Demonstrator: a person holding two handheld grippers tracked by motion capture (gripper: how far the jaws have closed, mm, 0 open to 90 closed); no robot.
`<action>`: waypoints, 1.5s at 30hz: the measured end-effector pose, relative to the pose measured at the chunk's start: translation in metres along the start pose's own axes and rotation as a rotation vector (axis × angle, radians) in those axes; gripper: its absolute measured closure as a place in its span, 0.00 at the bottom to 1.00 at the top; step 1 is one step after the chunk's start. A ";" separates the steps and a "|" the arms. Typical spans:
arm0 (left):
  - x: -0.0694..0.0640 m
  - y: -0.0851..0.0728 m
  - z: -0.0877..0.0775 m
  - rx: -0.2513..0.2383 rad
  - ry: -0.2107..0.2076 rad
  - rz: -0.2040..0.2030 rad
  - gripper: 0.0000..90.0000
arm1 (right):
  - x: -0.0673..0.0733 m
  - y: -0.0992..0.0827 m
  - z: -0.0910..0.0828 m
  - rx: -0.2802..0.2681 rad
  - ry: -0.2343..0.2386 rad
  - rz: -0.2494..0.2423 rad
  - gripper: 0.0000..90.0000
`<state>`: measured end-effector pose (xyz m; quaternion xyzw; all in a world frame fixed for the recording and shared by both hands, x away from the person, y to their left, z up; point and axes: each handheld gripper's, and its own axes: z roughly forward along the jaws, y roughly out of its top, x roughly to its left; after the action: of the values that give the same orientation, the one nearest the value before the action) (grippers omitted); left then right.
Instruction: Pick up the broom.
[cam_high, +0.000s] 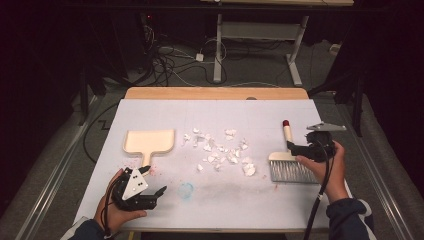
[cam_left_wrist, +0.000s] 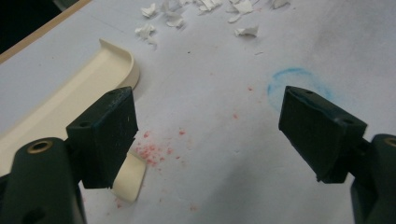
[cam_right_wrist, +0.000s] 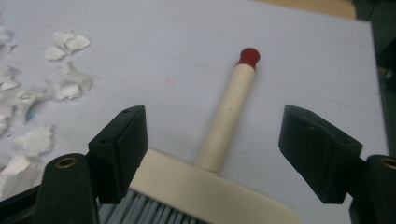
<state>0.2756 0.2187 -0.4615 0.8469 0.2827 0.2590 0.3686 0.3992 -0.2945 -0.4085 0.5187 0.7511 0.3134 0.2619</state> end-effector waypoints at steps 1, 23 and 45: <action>0.000 0.000 0.000 0.004 -0.002 0.003 0.21 | -0.003 0.002 0.009 0.035 -0.002 0.015 0.29; -0.007 0.000 0.007 0.048 -0.032 0.034 0.21 | -0.005 0.001 0.079 0.193 -0.068 0.120 0.79; -0.007 0.005 0.004 0.024 -0.032 0.020 0.22 | -0.004 0.006 0.021 -0.034 -0.018 0.052 0.79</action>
<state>0.2746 0.2096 -0.4620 0.8581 0.2711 0.2456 0.3604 0.4192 -0.2925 -0.4171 0.5365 0.7295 0.3279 0.2692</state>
